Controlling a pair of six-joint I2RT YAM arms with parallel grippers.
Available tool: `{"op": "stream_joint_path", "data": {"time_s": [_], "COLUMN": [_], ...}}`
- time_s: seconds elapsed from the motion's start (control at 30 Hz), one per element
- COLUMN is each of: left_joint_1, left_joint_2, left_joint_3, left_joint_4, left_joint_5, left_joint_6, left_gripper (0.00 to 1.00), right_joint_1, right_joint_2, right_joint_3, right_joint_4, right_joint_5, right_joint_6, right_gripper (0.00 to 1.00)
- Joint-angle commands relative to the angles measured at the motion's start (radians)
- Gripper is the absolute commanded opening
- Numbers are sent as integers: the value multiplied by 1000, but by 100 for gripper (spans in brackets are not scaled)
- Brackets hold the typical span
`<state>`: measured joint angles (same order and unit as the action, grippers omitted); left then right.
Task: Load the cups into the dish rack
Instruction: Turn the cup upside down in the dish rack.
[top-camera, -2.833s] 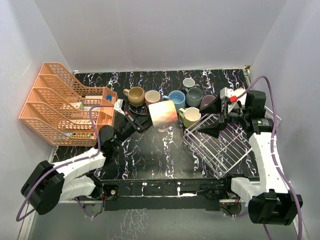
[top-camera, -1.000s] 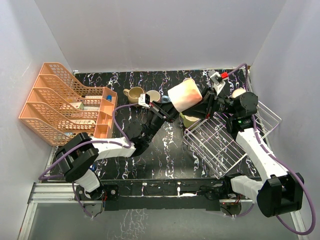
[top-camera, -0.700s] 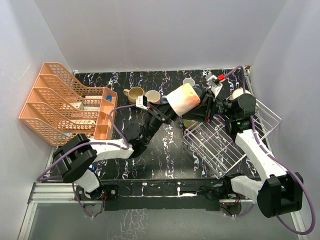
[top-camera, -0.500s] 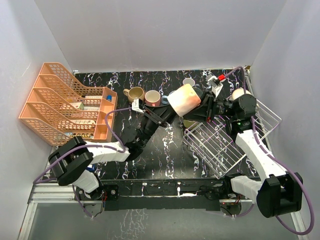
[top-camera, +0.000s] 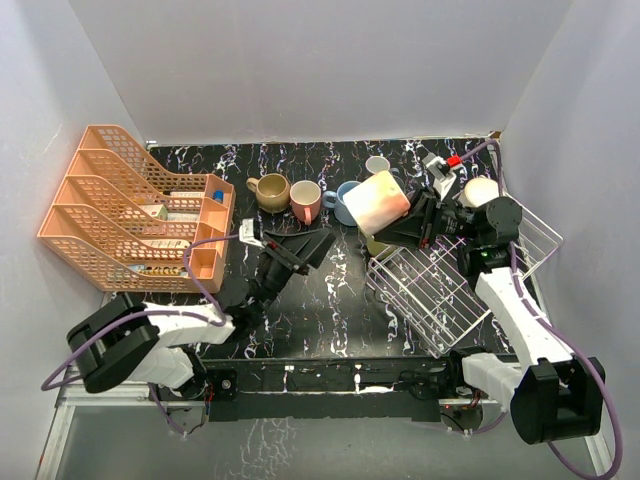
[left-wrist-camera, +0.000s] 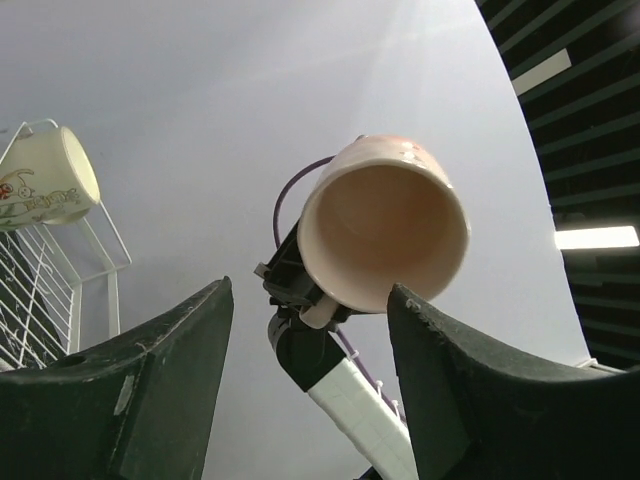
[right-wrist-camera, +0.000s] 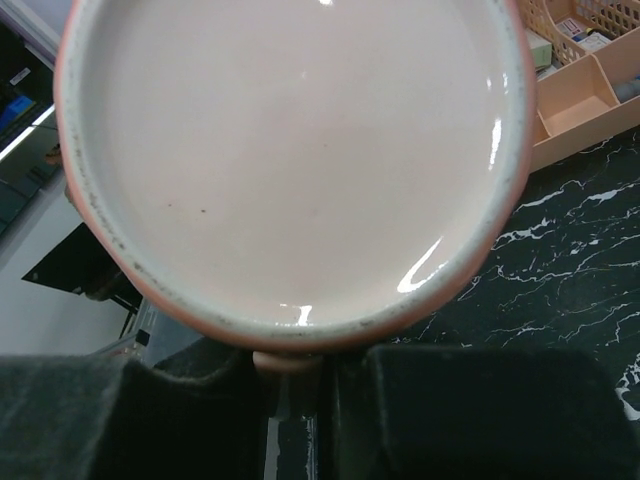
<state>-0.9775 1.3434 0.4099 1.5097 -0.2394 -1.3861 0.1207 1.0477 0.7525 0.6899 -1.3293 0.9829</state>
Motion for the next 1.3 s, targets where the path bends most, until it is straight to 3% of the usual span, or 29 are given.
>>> {"op": "stream_joint_path", "data": {"time_s": [0.0, 0.13, 0.23, 0.33, 0.47, 0.67, 0.8, 0.93, 1.1, 1.27], "left_joint_1": [2, 11, 25, 63, 150, 399, 463, 482, 488, 489], "left_joint_2": [-120, -244, -366, -507, -602, -424, -260, -211, -258, -339], "left_joint_3": [-67, -122, -122, -60, 128, 494, 693, 684, 511, 363], "left_joint_4": [75, -63, -268, -607, -1091, -1557, -1820, -1877, -1752, -1651], "left_joint_5": [-14, 5, 38, 79, 155, 484, 515, 422, 395, 364], "left_joint_6": [84, 153, 224, 319, 508, 800, 1066, 1209, 1262, 1302], "left_gripper": [63, 71, 83, 96, 97, 97, 97, 97, 97, 97], "right_joint_1": [-27, -51, -72, -102, -171, -253, -304, -364, -432, -443], "right_joint_2": [-62, -86, -105, -126, -149, -176, -193, -198, -174, -148], "right_joint_3": [1, -1, 1, 2, 9, 25, 60, 75, 131, 228], "right_joint_4": [91, 4, -63, -117, -209, -361, -522, -593, -729, -976], "right_joint_5": [19, -1, -6, -4, 6, 21, 54, 85, 139, 316], "right_joint_6": [-31, -125, -198, -253, -333, -472, -616, -684, -819, -1060], "right_gripper": [8, 8, 8, 8, 8, 8, 8, 8, 8, 8]}}
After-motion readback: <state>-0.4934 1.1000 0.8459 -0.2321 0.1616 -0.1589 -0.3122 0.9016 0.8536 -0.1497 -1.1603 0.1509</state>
